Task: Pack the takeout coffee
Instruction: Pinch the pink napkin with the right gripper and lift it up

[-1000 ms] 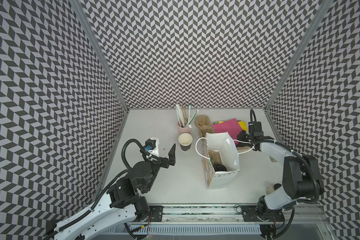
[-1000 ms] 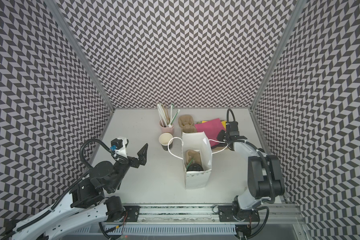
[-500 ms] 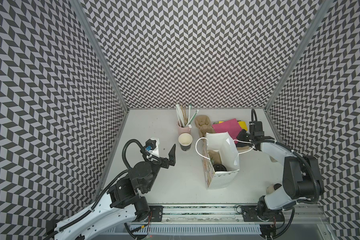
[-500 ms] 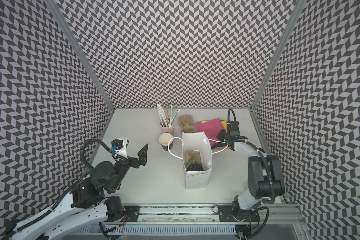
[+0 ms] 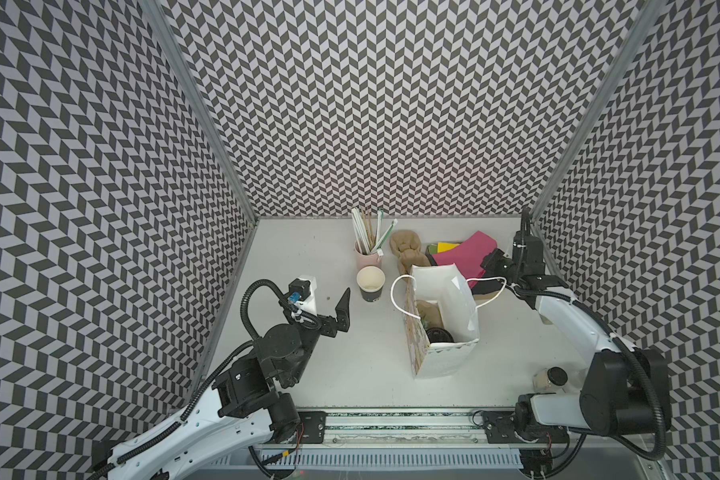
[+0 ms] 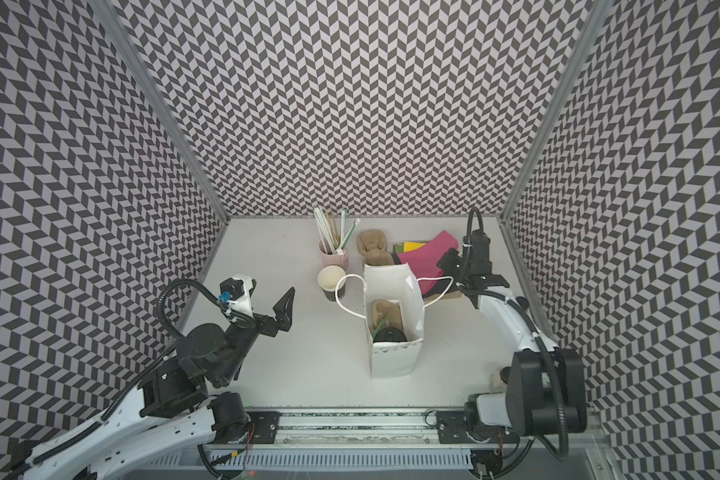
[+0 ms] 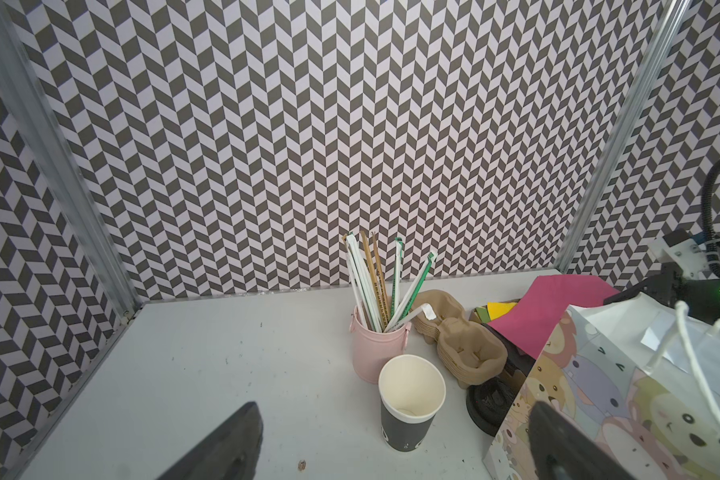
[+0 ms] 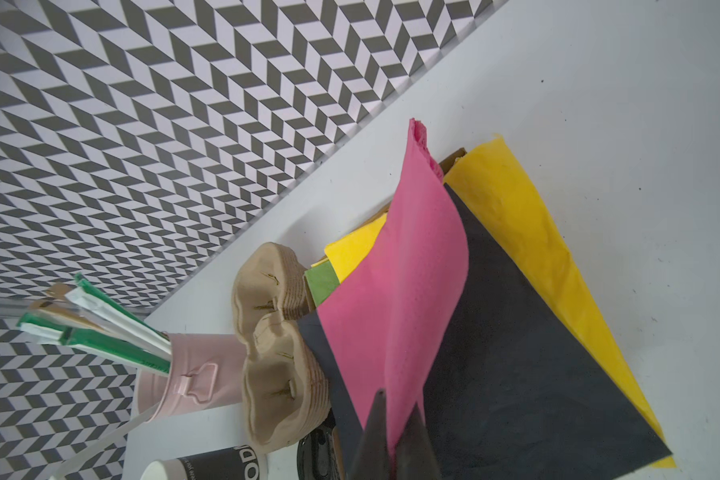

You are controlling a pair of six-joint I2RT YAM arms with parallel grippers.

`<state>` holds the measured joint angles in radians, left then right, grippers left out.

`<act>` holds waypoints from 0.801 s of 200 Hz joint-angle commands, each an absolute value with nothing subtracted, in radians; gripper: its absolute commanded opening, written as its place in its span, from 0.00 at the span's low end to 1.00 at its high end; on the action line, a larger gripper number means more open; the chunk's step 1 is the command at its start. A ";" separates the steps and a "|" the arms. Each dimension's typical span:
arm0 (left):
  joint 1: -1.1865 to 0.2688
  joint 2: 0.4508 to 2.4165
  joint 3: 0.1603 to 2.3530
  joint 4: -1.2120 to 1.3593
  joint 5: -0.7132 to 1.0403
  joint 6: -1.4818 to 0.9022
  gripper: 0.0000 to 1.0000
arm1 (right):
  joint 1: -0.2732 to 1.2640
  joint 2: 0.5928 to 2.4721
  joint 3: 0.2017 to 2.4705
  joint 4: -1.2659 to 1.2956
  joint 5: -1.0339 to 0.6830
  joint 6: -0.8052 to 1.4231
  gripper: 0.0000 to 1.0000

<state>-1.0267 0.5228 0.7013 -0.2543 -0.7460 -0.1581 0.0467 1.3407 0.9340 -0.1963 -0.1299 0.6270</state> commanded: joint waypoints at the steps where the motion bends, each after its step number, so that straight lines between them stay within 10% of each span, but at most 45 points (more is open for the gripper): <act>1: -1.021 0.512 0.695 -0.235 -0.748 -0.166 1.00 | 0.037 1.254 0.953 -0.169 -0.100 0.636 0.00; 160: -1.023 0.513 0.696 -0.232 -0.730 -0.169 1.00 | 0.038 0.767 1.031 0.048 -0.316 0.671 0.00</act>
